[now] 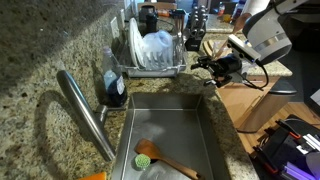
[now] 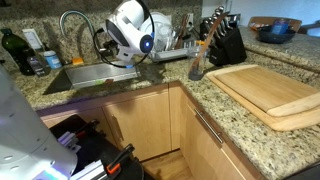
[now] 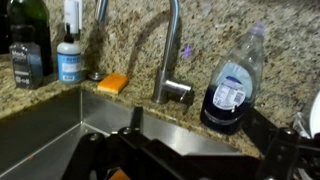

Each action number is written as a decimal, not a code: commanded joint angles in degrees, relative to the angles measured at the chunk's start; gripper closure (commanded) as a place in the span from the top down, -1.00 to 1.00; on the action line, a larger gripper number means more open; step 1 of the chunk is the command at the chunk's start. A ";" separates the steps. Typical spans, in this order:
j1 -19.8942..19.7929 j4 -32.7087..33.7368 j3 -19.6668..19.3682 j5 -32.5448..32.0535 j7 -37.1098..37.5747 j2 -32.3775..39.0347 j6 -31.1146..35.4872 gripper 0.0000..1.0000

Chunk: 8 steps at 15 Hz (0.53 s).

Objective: Move the dish soap to the right side of the counter

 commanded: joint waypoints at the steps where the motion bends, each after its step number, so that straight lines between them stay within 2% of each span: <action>1: 1.46 9.69 2.86 9.67 7.75 5.26 -4.07 1.00; 4: 4.06 17.26 6.61 21.05 14.33 10.37 -2.46 1.00; 5: 5.20 19.39 7.73 23.62 16.51 12.10 -0.06 1.00; 6: 3.73 14.38 6.26 19.85 13.50 7.37 -2.42 1.00; 8: 5.25 17.61 7.76 22.52 15.15 10.46 -0.97 1.00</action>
